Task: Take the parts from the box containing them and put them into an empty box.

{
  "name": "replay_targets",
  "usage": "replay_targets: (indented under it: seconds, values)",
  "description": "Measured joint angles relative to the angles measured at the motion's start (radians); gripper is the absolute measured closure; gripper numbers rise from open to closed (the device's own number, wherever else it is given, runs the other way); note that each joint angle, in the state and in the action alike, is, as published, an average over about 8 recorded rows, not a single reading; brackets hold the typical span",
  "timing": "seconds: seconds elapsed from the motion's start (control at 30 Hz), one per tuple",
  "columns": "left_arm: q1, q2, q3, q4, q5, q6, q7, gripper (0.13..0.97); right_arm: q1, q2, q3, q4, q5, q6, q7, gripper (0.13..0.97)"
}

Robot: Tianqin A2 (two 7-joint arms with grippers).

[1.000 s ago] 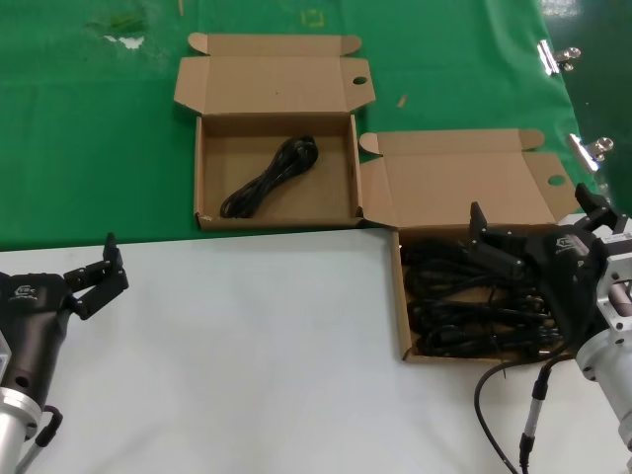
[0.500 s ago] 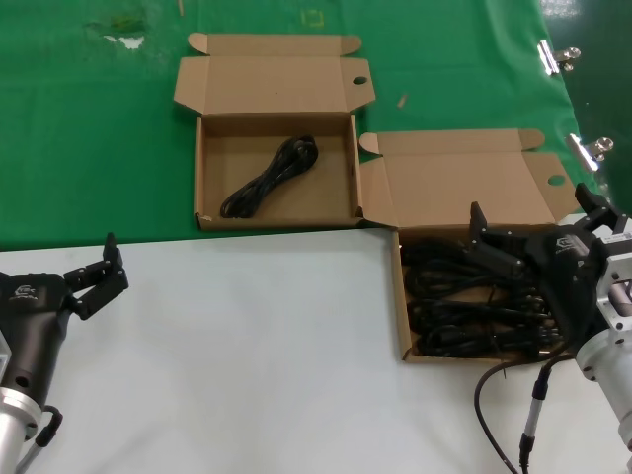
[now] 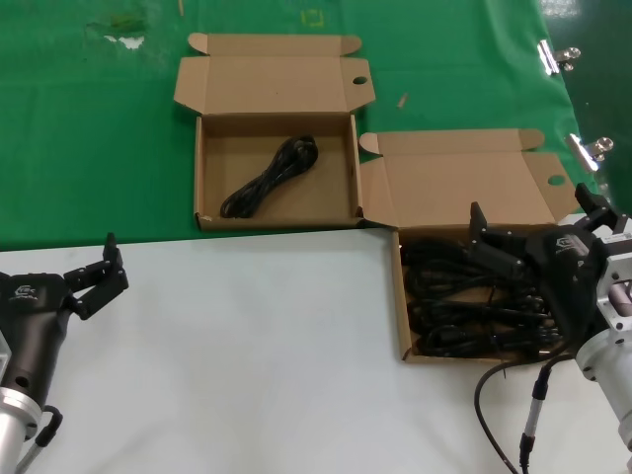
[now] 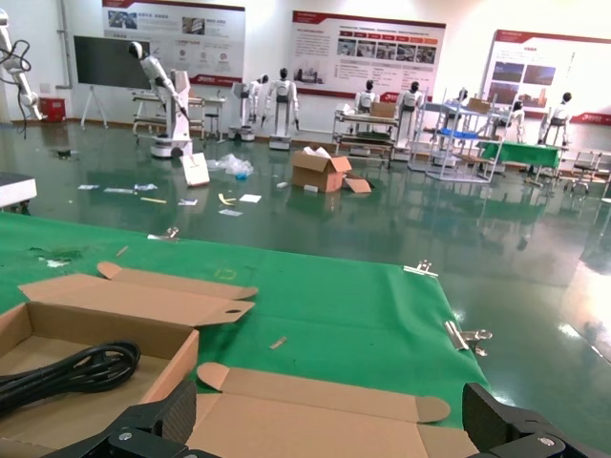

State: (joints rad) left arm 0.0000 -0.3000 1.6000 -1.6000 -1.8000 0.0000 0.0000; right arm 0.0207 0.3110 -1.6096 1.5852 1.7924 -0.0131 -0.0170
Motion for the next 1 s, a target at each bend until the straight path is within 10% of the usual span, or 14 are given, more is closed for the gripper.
replay_targets:
  seconds: [1.0]
  values:
    - [0.000,0.000,0.000,0.000,0.000,0.000,0.000,0.132,0.000,0.000,0.000,0.000,0.000,0.000,0.000,0.129]
